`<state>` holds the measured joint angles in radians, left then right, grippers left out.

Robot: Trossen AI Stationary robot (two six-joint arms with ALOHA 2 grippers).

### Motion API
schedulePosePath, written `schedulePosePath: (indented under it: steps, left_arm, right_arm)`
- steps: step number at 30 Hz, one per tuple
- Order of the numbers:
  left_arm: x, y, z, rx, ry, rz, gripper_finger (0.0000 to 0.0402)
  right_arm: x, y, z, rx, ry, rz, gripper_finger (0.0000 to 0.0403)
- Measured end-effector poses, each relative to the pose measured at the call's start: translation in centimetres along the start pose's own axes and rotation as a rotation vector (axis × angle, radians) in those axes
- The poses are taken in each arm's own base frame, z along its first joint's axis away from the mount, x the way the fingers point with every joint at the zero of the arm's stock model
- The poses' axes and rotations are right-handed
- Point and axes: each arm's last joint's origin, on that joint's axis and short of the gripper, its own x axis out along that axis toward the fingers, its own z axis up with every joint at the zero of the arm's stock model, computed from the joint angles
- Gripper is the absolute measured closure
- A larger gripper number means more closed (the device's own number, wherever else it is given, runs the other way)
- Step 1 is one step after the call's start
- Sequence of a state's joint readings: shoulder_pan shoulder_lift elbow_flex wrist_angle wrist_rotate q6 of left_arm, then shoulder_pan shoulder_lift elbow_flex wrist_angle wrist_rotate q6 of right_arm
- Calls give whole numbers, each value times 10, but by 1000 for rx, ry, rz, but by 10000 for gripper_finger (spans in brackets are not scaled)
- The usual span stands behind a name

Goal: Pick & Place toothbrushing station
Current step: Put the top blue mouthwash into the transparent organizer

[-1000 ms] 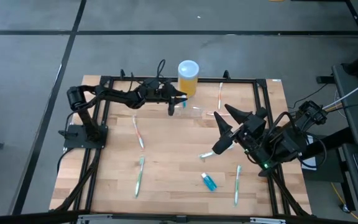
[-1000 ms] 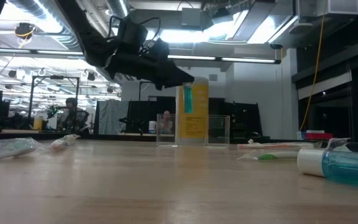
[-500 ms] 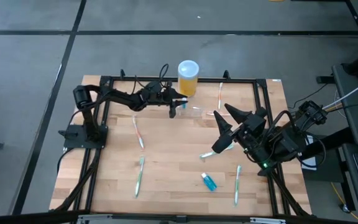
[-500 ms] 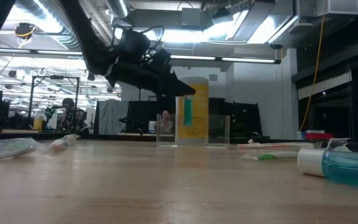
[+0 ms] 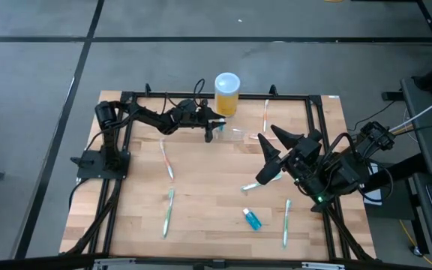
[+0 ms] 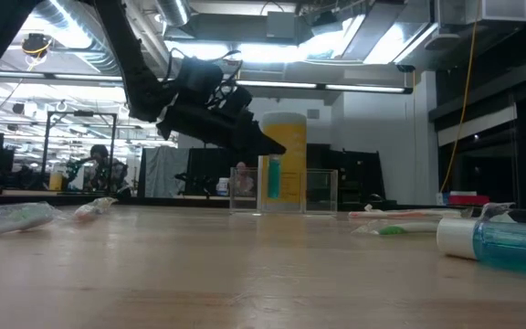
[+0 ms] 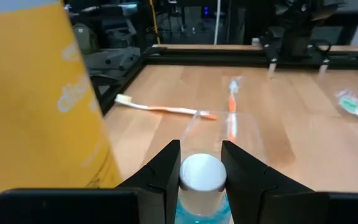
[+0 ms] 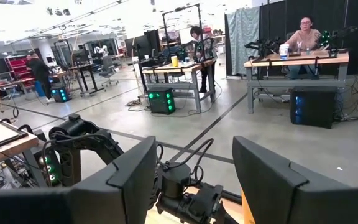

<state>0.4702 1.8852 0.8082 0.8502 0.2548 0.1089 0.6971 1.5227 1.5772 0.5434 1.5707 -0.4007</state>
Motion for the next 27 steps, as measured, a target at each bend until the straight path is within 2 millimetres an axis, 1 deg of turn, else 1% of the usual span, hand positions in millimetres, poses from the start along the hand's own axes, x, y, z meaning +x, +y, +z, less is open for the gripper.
schedulePosePath:
  steps: [16, 20, 23, 27]
  left_arm:
    - [0, -1, 0, 1, 2, -3, 310]
    - [3, -2, -7, -13, 20, -9, 310]
    - [6, -5, -11, -18, 15, -18, 310]
    - [8, -11, -9, 1, -9, -23, 310]
  right_arm:
    - [2, 0, 0, -3, -1, -7, 190]
    - [2, 0, 0, -5, -1, -7, 190]
    - [2, 0, 0, -6, -1, -7, 190]
    - [2, 0, 0, -6, -1, -7, 190]
